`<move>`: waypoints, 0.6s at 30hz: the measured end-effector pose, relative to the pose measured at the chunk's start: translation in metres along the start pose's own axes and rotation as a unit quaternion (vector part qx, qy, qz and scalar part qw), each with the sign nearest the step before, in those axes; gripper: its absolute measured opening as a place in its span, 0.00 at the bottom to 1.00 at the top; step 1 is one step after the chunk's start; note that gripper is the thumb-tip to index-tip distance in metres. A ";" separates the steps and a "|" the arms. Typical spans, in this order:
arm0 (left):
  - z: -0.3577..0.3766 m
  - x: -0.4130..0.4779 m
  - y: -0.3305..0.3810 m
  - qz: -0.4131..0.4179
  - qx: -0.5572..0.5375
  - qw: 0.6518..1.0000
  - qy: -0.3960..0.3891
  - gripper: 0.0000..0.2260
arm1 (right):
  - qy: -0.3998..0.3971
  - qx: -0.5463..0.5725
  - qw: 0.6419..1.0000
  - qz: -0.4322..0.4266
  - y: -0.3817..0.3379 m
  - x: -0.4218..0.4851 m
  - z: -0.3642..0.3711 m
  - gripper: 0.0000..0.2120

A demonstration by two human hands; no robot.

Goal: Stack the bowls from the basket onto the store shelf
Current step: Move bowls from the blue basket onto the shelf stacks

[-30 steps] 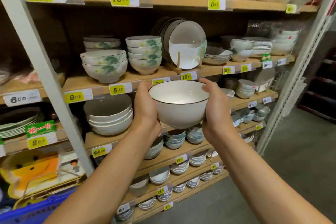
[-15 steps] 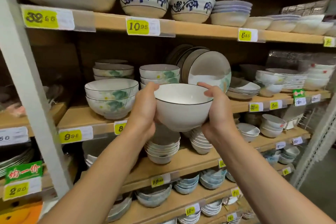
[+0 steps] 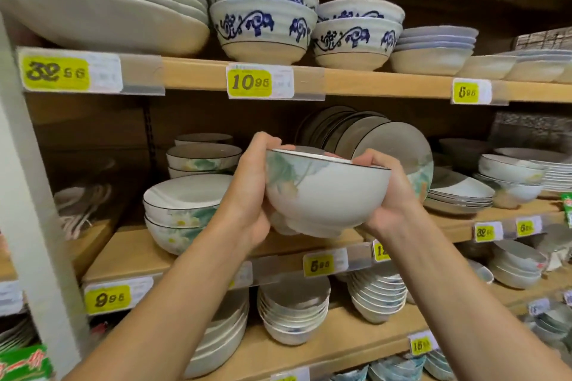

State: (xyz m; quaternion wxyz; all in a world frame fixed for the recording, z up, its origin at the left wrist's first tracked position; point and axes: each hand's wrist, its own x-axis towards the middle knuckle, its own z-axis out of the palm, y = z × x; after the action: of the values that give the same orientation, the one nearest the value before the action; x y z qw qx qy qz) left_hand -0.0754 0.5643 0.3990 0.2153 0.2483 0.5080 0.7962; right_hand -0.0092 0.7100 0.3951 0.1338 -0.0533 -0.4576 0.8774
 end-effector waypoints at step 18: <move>0.053 -0.019 -0.036 0.209 -0.084 0.945 0.237 0.15 | 0.038 -0.242 0.943 -0.227 0.035 -0.054 -0.023 0.47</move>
State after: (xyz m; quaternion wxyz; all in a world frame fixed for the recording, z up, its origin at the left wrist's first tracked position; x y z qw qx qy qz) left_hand -0.0247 0.6042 0.3822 -0.0627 0.1345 0.4125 0.8988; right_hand 0.0407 0.6933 0.3516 0.3294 -0.0122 -0.6505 0.6842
